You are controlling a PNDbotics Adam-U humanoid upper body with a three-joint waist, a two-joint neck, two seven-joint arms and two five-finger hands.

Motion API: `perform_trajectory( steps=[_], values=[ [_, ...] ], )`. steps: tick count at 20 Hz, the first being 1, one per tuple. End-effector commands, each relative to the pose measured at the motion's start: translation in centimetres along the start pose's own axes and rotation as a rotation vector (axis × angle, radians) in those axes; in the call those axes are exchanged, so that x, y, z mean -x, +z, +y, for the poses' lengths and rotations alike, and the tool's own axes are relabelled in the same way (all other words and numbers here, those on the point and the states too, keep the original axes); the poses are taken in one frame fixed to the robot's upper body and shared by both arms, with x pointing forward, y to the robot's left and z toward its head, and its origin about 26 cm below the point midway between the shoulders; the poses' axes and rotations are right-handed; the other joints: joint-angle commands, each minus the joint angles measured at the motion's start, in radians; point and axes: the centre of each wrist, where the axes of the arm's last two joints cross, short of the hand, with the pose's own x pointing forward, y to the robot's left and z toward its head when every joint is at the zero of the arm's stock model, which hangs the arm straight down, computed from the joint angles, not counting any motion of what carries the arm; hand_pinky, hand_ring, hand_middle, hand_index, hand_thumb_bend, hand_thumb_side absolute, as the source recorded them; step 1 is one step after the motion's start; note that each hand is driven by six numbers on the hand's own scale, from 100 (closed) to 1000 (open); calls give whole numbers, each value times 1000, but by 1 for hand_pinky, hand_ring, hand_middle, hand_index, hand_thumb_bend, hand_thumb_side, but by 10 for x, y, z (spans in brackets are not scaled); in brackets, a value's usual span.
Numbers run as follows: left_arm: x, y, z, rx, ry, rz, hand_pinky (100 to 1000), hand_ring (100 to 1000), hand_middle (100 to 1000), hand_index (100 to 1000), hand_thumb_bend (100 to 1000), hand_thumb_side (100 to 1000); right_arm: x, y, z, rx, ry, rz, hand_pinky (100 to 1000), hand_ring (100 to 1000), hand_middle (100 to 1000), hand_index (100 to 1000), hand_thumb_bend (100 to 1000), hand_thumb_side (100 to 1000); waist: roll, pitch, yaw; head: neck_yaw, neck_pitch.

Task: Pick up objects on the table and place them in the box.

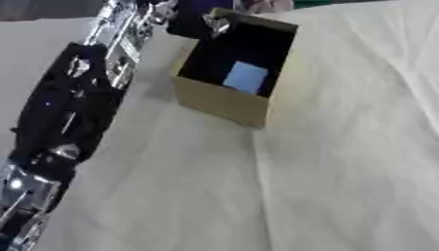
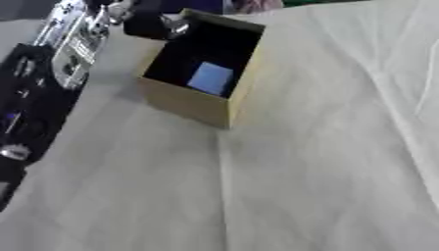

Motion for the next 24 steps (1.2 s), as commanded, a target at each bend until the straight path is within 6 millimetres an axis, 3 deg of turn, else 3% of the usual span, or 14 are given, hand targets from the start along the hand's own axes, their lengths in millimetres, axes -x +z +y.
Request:
perform_trajectory(
  steps=[1, 6, 11, 16, 24],
  values=[
    [0, 14, 48, -161, 49, -12, 747, 707, 635, 820, 250, 758, -4, -1, -14, 21, 47, -16, 814, 858, 844, 930, 169, 1000, -8, -28, 8, -9, 7],
    [-5, 53, 88, -358, 132, -46, 751, 706, 642, 848, 234, 763, -2, 1, -15, 41, 57, -11, 814, 858, 844, 930, 163, 1000, -16, -27, 29, -12, 0],
    [-6, 90, 107, -538, 275, -45, 747, 701, 638, 859, 230, 787, -2, 2, -16, 64, 59, -18, 813, 858, 844, 928, 156, 1000, -20, -26, 49, 10, 0],
    [-4, 120, 101, -639, 391, -32, 700, 673, 628, 861, 198, 824, 0, 4, -15, 103, 50, -18, 809, 855, 840, 928, 160, 1000, -22, -24, 57, 2, -13],
    [16, 145, 77, -773, 574, -15, 703, 676, 638, 878, 123, 965, 2, 7, -13, 162, 35, -40, 809, 849, 835, 924, 143, 1000, -24, -24, 58, 8, -9]
  ],
)
